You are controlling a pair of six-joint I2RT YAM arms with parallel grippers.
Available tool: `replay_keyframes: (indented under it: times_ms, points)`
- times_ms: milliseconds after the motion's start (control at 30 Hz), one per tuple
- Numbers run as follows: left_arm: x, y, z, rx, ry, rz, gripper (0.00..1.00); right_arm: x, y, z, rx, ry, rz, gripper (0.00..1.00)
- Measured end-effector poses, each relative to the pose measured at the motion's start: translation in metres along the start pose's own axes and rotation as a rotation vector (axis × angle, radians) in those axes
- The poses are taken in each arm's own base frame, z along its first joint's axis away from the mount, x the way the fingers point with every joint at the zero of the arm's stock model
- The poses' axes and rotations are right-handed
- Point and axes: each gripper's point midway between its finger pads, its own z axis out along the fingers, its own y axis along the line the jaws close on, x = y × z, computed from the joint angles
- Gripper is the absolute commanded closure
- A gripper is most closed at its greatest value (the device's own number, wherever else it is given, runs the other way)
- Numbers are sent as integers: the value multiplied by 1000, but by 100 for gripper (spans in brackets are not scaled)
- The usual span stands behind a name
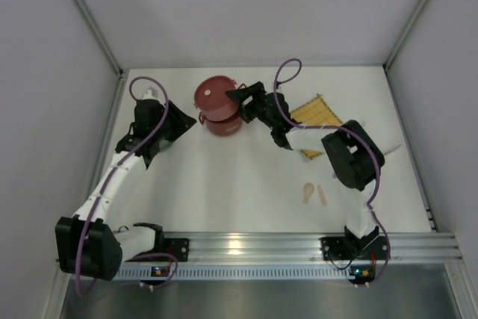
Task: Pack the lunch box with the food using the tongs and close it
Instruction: Place the packing box into the packing box.
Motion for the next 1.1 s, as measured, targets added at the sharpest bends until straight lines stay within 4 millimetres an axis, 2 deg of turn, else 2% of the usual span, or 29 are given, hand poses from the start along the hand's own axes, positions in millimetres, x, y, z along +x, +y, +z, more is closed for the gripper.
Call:
replay_keyframes:
  times_ms: [200, 500, 800, 1000, 1100]
  points:
    - [-8, -6, 11, 1, -2, -10, 50, 0, 1, 1, 26, 4, 0, 52]
    - [-33, -27, 27, 18, -31, -6, 46, 1, 0, -1, 65, 13, -7, 50]
    - [-33, -15, 57, -46, -4, -13, 46, 1, -4, 0, 104, 22, -27, 45]
    - [-34, -11, 71, -80, -4, -7, 46, 5, -25, -4, 190, 39, -39, 42]
    - [-37, -14, 76, -83, -12, 2, 46, 5, -25, -4, 200, 42, -43, 41]
